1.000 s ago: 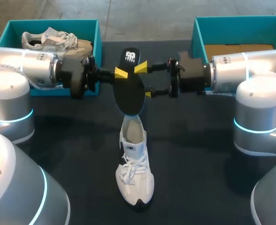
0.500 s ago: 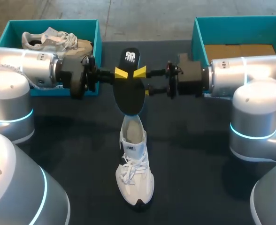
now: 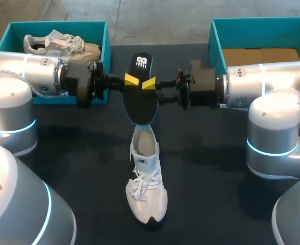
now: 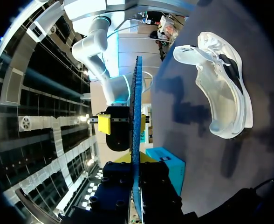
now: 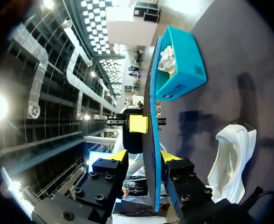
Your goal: Take the shoe out of the shoebox, open the shoe tongue, remove and reinsert the insole, then place the shoe into the shoebox
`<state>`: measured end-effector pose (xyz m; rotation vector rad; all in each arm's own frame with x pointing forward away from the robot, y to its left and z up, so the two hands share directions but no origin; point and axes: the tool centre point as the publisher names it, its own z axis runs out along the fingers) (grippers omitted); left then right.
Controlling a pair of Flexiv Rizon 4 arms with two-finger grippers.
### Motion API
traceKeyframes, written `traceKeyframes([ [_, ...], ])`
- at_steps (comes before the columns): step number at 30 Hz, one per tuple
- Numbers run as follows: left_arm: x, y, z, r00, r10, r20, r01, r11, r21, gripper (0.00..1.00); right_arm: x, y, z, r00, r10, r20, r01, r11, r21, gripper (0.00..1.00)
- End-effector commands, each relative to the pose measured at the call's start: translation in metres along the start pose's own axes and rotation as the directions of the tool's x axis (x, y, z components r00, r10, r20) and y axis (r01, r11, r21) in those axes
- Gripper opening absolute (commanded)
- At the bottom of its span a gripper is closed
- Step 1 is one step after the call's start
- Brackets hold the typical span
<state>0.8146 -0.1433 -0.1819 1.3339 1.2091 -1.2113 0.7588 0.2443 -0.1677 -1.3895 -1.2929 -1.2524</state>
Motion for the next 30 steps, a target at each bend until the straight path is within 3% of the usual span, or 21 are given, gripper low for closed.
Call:
traceKeyframes([
  [1,0.0006,-0.0001,0.0007,1.0,0.002,0.001,-0.002,1.0,-0.001,0.0,0.0006,-0.0005,0.0075,1.0,0.0,0.011,0.0,1.0,-0.002,0.39],
  [30,0.0006,-0.0001,0.0007,1.0,0.002,0.001,-0.002,1.0,-0.001,0.0,-0.0036,-0.0022,0.0128,0.999,-0.044,0.024,0.043,0.997,0.062,0.21],
])
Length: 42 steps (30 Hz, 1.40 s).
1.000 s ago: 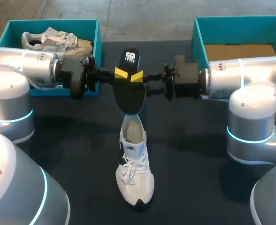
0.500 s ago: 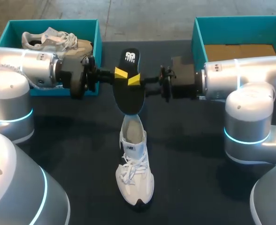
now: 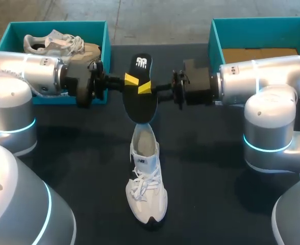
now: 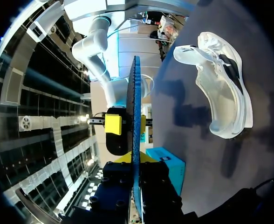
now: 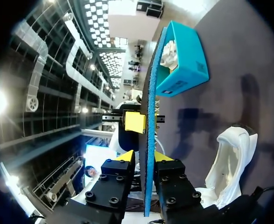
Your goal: Take the shoe out of the shoebox, open the shoe tongue, remove and reinsert the insole, then place the shoe into the shoebox
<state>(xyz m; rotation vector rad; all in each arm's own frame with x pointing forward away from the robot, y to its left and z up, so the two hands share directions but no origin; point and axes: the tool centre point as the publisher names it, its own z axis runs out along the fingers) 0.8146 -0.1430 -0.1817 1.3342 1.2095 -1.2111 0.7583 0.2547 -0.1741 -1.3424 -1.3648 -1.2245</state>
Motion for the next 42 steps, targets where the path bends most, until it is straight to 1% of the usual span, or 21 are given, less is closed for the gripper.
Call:
traceKeyframes([
  [1,0.0007,0.0,0.001,1.0,0.002,0.001,-0.002,1.0,-0.001,0.0,0.0013,-0.0001,0.0016,1.0,-0.003,0.008,0.003,1.0,0.006,0.21],
  [6,0.0007,0.0,0.001,1.0,0.002,0.001,-0.002,1.0,-0.001,0.0,-0.0003,-0.0006,0.0026,1.0,0.001,0.008,-0.001,1.0,0.026,0.21],
  [10,0.0007,0.0,0.001,1.0,0.002,0.001,-0.002,1.0,-0.001,0.0,-0.002,-0.0007,0.0025,1.0,0.006,0.007,-0.006,0.999,0.038,0.16],
  [13,0.0007,0.0,0.001,1.0,0.002,0.001,-0.002,1.0,-0.001,0.0,-0.0033,-0.001,0.0027,1.0,0.008,0.007,-0.009,0.999,0.045,0.16],
  [21,0.0007,0.0,0.001,1.0,0.002,0.001,-0.002,1.0,-0.001,0.0,-0.0045,-0.0018,0.0015,1.0,0.01,0.007,-0.01,0.999,0.047,0.09],
  [25,0.0007,0.0,0.001,1.0,0.002,0.001,-0.002,1.0,-0.001,0.0,-0.0042,-0.002,0.0013,1.0,0.007,0.006,-0.007,0.999,0.05,0.07],
  [33,0.0007,0.0,0.001,1.0,0.002,0.001,-0.002,1.0,-0.001,0.0,-0.0035,-0.0024,0.0011,1.0,0.002,0.006,-0.002,0.998,0.059,0.11],
  [35,0.0007,0.0,0.001,1.0,0.002,0.001,-0.002,1.0,-0.001,0.0,-0.0034,-0.0024,0.0011,1.0,0.002,0.006,-0.002,0.998,0.061,0.14],
  [36,0.0007,0.0,0.001,1.0,0.002,0.001,-0.002,1.0,-0.001,0.0,-0.0034,-0.0024,0.0011,1.0,0.002,0.005,-0.002,0.998,0.062,0.18],
  [37,0.0007,0.0,0.001,1.0,0.002,0.001,-0.002,1.0,-0.001,0.0,-0.0035,-0.0023,0.0011,1.0,0.003,0.005,-0.003,0.998,0.062,0.18],
  [39,0.0007,0.0,0.001,1.0,0.002,0.001,-0.002,1.0,-0.001,0.0,-0.0036,-0.0022,0.0011,1.0,0.004,0.004,-0.004,0.998,0.063,0.17],
  [40,0.0007,0.0,0.001,1.0,0.002,0.001,-0.002,1.0,-0.001,0.0,-0.0038,-0.0022,0.0011,1.0,0.004,0.004,-0.005,0.998,0.064,0.11],
  [42,0.0007,0.0,0.001,1.0,0.002,0.001,-0.002,1.0,-0.001,0.0,-0.0044,-0.002,0.0012,1.0,0.007,0.004,-0.008,0.998,0.066,0.06],
])
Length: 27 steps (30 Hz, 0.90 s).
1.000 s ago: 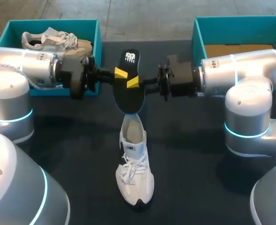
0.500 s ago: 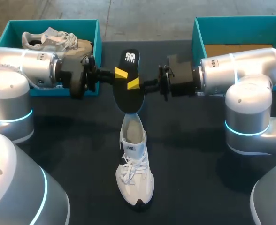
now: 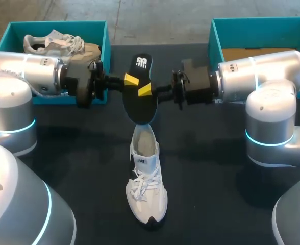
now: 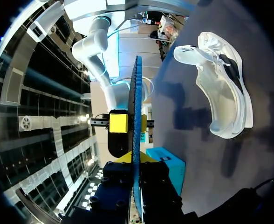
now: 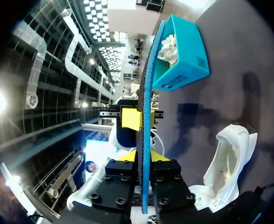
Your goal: Take the shoe out of the shoebox, open the shoe tongue, remove and reinsert the insole, then place the shoe into the shoebox
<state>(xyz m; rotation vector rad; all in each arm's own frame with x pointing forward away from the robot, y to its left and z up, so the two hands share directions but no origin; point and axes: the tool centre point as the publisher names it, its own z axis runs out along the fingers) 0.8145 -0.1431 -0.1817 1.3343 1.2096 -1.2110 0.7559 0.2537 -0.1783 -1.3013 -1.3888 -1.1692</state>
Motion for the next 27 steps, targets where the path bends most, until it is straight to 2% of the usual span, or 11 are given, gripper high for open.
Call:
traceKeyframes([
  [1,0.0008,0.0001,0.0009,1.0,0.002,0.001,-0.002,1.0,-0.001,0.0,-0.0007,0.0009,0.0015,1.0,0.004,0.003,-0.004,1.0,0.004,0.05],
  [3,0.0008,0.0001,0.0009,1.0,0.002,0.001,-0.002,1.0,-0.001,0.0,-0.0011,0.0009,0.0015,1.0,0.005,0.002,-0.005,1.0,0.004,0.0],
  [15,0.0001,-0.0008,0.0013,1.0,0.003,0.001,-0.003,1.0,0.004,0.0,-0.0013,0.0004,0.0016,1.0,-0.001,0.0,0.001,1.0,0.007,0.0],
  [16,0.0,-0.0013,0.0016,1.0,0.008,-0.001,-0.008,1.0,0.012,0.11,-0.0012,0.0001,0.0014,1.0,-0.002,0.0,0.002,1.0,0.007,0.0],
  [18,-0.0004,-0.0028,0.0021,1.0,0.013,0.001,-0.013,1.0,0.017,0.41,-0.0008,-0.0005,0.0012,1.0,-0.003,0.0,0.003,1.0,0.005,0.0],
  [19,-0.0006,-0.0032,0.0022,1.0,0.014,0.002,-0.014,1.0,0.019,0.47,-0.0007,-0.001,0.0008,1.0,-0.004,0.0,0.004,1.0,0.004,0.0],
  [20,-0.0008,-0.0037,0.0023,1.0,0.015,0.002,-0.015,1.0,0.02,0.73,-0.0009,-0.0014,0.0003,1.0,-0.004,0.0,0.004,1.0,0.002,0.0],
  [21,-0.001,-0.004,0.0022,1.0,0.015,0.002,-0.015,1.0,0.02,0.95,-0.0013,-0.0018,-0.0002,1.0,-0.004,0.0,0.004,1.0,-0.001,0.0],
  [22,-0.0013,-0.0044,0.0019,1.0,0.016,0.003,-0.016,1.0,0.021,1.0,-0.0017,-0.0022,-0.0008,1.0,-0.005,0.0,0.005,1.0,-0.005,0.0],
  [27,-0.0001,-0.0058,-0.0023,1.0,0.016,-0.003,-0.016,1.0,0.021,1.0,-0.0038,-0.0022,-0.0029,1.0,-0.011,-0.001,0.011,1.0,-0.014,0.0],
])
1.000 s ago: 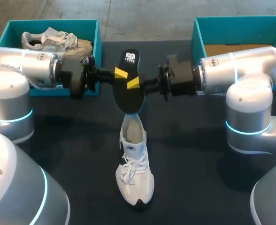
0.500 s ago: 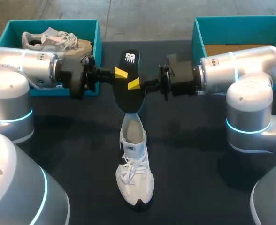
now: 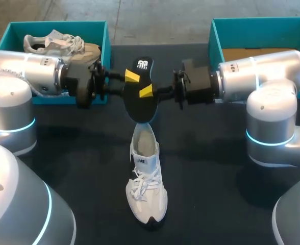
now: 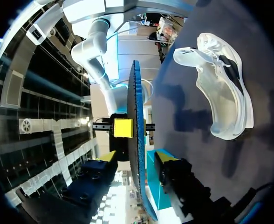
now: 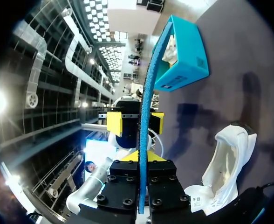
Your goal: Take the shoe out of the shoebox, open the shoe tongue, remove and reinsert the insole, then place the shoe into the shoebox
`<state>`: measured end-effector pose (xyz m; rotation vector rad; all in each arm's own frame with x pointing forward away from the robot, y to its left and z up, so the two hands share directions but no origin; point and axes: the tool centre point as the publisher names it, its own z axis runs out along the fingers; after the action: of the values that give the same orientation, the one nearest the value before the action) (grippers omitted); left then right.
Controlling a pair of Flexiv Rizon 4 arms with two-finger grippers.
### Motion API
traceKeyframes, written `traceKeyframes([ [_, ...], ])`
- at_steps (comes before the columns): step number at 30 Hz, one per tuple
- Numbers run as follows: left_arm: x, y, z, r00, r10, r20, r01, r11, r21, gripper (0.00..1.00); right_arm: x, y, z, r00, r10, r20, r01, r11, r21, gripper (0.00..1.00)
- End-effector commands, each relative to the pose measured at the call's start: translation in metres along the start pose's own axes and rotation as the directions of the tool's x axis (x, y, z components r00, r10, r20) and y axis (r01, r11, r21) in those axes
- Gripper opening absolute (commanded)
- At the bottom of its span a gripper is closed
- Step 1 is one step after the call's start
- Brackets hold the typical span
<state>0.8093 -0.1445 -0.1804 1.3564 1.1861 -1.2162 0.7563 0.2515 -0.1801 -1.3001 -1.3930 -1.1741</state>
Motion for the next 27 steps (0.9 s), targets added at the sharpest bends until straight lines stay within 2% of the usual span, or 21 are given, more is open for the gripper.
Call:
traceKeyframes([
  [1,0.002,-0.001,-0.005,1.0,-0.003,-0.007,0.003,1.0,-0.002,1.0,-0.002,-0.002,-0.001,1.0,-0.009,-0.001,0.009,1.0,-0.014,0.0],
  [13,0.01,-0.009,-0.04,0.992,-0.073,-0.101,0.071,0.997,-0.02,1.0,-0.01,0.001,-0.011,0.991,-0.137,0.01,0.137,0.991,-0.004,0.0],
  [17,0.013,-0.012,-0.052,0.983,-0.117,-0.144,0.116,0.993,-0.014,1.0,-0.012,0.003,-0.013,0.978,-0.208,0.021,0.208,0.978,0.005,0.0],
  [27,0.012,-0.02,-0.078,0.951,-0.2,-0.235,0.206,0.979,0.001,1.0,-0.018,0.003,-0.018,0.956,-0.291,0.042,0.29,0.956,0.033,0.0],
])
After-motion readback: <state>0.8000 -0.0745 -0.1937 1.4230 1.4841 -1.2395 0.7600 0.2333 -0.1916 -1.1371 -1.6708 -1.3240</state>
